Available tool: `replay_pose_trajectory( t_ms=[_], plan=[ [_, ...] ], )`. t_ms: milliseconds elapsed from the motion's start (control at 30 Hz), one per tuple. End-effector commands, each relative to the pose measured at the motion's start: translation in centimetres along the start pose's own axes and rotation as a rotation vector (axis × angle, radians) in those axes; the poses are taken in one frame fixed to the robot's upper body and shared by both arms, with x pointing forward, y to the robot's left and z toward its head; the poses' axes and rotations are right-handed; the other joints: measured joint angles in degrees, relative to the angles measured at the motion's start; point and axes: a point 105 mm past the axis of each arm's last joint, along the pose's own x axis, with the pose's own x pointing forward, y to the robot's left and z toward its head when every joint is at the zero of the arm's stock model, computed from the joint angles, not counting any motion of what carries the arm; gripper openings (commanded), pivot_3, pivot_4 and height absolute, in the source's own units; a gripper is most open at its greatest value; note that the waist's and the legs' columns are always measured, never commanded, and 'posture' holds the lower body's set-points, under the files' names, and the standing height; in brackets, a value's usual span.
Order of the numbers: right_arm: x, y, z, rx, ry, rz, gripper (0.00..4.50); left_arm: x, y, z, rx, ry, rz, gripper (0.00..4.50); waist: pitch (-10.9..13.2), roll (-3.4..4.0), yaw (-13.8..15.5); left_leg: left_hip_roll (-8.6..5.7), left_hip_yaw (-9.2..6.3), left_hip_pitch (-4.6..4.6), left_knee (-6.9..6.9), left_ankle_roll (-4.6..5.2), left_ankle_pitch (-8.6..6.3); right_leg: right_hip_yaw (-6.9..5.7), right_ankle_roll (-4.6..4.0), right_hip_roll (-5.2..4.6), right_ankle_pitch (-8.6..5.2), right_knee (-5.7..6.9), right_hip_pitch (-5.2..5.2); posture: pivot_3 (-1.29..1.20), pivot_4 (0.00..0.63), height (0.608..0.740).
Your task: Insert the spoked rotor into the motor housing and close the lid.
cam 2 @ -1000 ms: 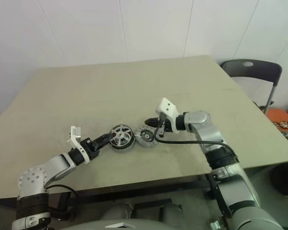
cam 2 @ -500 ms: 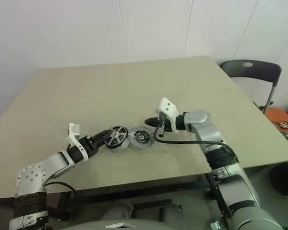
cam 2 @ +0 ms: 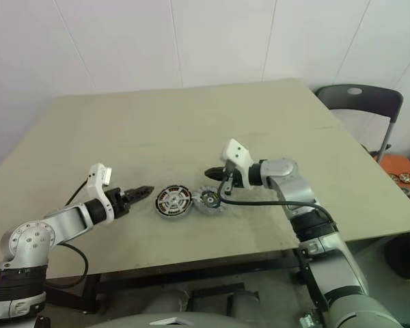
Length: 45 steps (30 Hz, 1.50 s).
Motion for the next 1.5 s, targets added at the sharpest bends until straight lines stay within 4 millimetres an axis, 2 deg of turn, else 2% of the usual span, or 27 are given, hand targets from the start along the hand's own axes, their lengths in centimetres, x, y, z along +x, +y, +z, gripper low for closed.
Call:
replay_pose_trajectory(
  t_ms=[33,133,267,367,467,667,867,933,1000,1133,1200,1267,1400,1500],
  plan=[
    [0.2,0.1,1.0,-0.029,-0.035,-0.004,0.00,0.0,-1.8,2.6,0.298,-0.158,-0.031,2.35,0.0,0.01,-0.1,0.00,0.01,0.02,-0.02,0.00,0.00,0.00,-0.01,0.00,0.00,0.00,0.00,0.00,0.000,0.740],
    [0.4,0.5,1.0,-0.020,-0.047,0.005,0.00,0.3,-4.2,1.5,0.449,-0.191,-0.150,1.36,0.0,0.02,0.0,0.01,0.13,0.05,-0.17,0.00,0.00,0.13,-0.02,0.00,0.00,-0.12,-0.01,0.00,0.000,0.740],
    [0.5,0.9,0.9,-0.008,-0.052,0.010,0.00,1.3,-6.6,0.2,0.567,-0.212,-0.276,0.03,0.0,0.02,0.1,0.01,0.12,0.00,-0.29,0.03,0.01,0.12,-0.02,0.00,0.01,-0.36,0.00,0.00,0.000,0.740],
    [0.7,1.0,0.9,-0.006,-0.054,0.011,0.00,3.1,-7.4,-0.9,0.630,-0.175,-0.300,0.03,0.0,0.02,0.1,0.01,0.11,-0.02,-0.29,0.09,-0.03,0.11,0.10,0.00,0.09,-0.43,0.02,0.00,0.000,0.740],
    [0.7,1.0,1.0,-0.007,-0.055,0.012,0.00,3.7,-7.5,-1.9,0.658,-0.121,-0.320,0.03,0.0,0.02,-0.1,0.01,0.11,-0.01,-0.28,0.15,-0.06,0.11,0.13,0.00,0.10,-0.45,0.05,0.00,0.000,0.740],
    [0.5,1.2,0.9,-0.004,-0.053,0.013,0.00,3.1,-5.9,-3.8,0.741,0.010,-0.303,0.03,0.0,0.03,-0.1,0.06,0.12,0.01,-0.42,0.17,-0.07,0.11,0.17,0.04,0.12,-0.45,-0.04,0.00,0.000,0.740],
    [0.5,1.4,0.9,0.002,-0.051,0.017,0.00,3.1,-3.3,-5.3,0.789,0.116,-0.196,0.03,0.0,0.03,0.0,0.03,0.12,0.06,-0.36,0.19,-0.08,0.11,0.16,0.03,0.12,-0.48,0.09,0.00,0.000,0.740],
    [0.5,1.4,0.9,0.007,-0.053,0.020,0.00,3.2,-3.4,-5.4,0.779,0.109,-0.192,0.03,0.0,0.04,0.0,0.04,0.12,0.15,-0.35,0.19,-0.08,0.11,0.16,0.03,0.11,-0.48,0.17,0.00,0.000,0.740],
    [0.5,1.4,1.1,0.029,-0.077,0.023,0.00,3.2,-4.3,-4.5,0.755,0.043,-0.209,0.03,0.0,0.05,0.0,0.04,0.12,0.21,-0.32,0.19,-0.08,0.11,0.16,0.03,0.11,-0.46,0.21,0.00,0.000,0.740],
    [0.1,1.2,3.4,0.199,-0.227,0.046,0.00,3.1,-5.7,-1.4,0.729,-0.150,-0.219,0.03,0.0,0.04,0.0,0.05,0.11,0.12,-0.28,0.19,-0.07,0.09,0.22,0.04,0.15,-0.44,0.15,0.00,0.000,0.740],
    [-0.3,1.4,4.1,0.303,-0.282,0.078,0.00,2.8,-6.1,-0.9,0.725,-0.184,-0.246,0.03,0.0,0.04,0.0,0.05,0.10,0.09,-0.29,0.19,-0.07,0.09,0.24,0.04,0.17,-0.44,0.11,0.00,0.000,0.740],
    [-0.4,2.1,3.9,0.433,-0.282,0.117,0.00,2.2,-6.2,-0.7,0.699,-0.209,-0.278,0.03,0.0,0.04,0.0,0.05,0.10,0.09,-0.30,0.19,-0.08,0.10,0.25,0.04,0.18,-0.45,0.10,0.00,0.000,0.740],
    [-0.4,4.9,2.4,0.701,-0.189,0.207,0.00,0.7,-5.5,-1.1,0.712,-0.231,-0.294,0.03,0.0,0.04,0.0,0.05,0.11,0.06,-0.33,0.22,-0.10,0.12,0.23,0.02,0.17,-0.47,0.08,0.00,0.000,0.740],
    [-0.7,6.3,1.7,0.820,-0.132,0.238,0.00,-0.4,-5.0,-1.7,0.713,-0.236,-0.310,0.03,0.0,0.06,0.0,0.06,0.11,0.01,-0.34,0.23,-0.10,0.11,0.21,0.02,0.16,-0.47,0.03,0.00,0.000,0.740]
  ],
)
